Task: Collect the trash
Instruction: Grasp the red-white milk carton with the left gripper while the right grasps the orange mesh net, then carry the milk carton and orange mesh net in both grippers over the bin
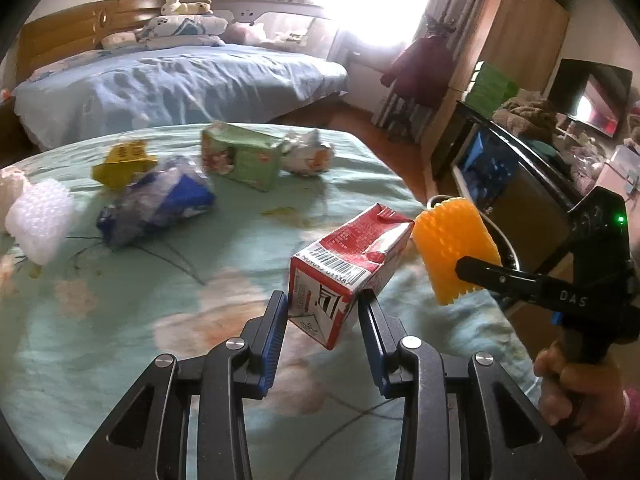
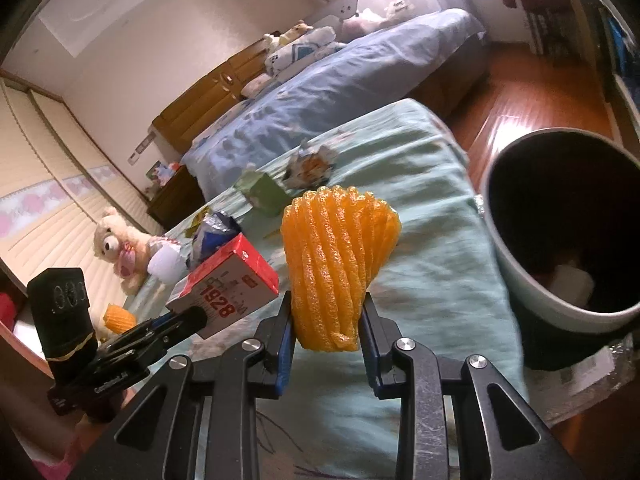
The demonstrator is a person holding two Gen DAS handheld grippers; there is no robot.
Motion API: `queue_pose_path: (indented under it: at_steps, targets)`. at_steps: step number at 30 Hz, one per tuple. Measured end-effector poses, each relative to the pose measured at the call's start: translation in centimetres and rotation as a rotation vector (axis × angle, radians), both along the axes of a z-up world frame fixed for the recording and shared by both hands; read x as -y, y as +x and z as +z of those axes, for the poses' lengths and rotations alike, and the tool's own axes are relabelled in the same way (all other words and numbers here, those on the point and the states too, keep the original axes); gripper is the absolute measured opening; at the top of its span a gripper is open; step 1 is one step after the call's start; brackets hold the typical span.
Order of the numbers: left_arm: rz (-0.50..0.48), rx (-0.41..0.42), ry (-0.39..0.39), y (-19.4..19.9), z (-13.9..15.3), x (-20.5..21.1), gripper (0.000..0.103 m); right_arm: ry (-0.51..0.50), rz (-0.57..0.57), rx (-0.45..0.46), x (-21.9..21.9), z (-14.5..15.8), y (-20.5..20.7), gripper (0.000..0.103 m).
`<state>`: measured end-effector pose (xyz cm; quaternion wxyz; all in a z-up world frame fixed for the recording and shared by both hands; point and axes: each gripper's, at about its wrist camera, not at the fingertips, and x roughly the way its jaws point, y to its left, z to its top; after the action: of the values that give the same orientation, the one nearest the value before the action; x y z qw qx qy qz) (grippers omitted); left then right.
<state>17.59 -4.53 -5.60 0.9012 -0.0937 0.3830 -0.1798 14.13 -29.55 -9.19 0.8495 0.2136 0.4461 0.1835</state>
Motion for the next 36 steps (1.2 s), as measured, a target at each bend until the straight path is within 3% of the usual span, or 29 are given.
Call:
queue_pose_path:
  at_steps: [7,15,21,24,27,36]
  targets:
    - [-0.035,-0.003,-0.019,0.4,0.1,2.9,0.035,-0.016,-0.046,0.008,2.5,0.2,-1.0,0.029]
    - [-0.131,-0.053,0.039,1.3,-0.9,6.2,0.036,-0.009,-0.082,0.001,4.8,0.0,-1.6,0.029]
    - [-0.142,-0.083,0.068,2.2,-1.3,7.1,0.048,0.0,-0.107,0.0,5.9,-0.1,-1.9,0.029]
    - [-0.156,-0.075,0.073,2.6,-1.5,7.8,0.046,0.005,-0.113,0.002,6.3,-0.1,-1.9,0.029]
    - [-0.169,-0.067,0.093,2.8,-1.7,8.4,0.039,0.007,-0.121,0.005,6.7,-0.1,-2.0,0.029]
    - [-0.179,-0.04,0.088,2.9,-1.7,10.4,0.036,0.004,-0.157,0.007,8.3,-0.1,-2.3,0.029]
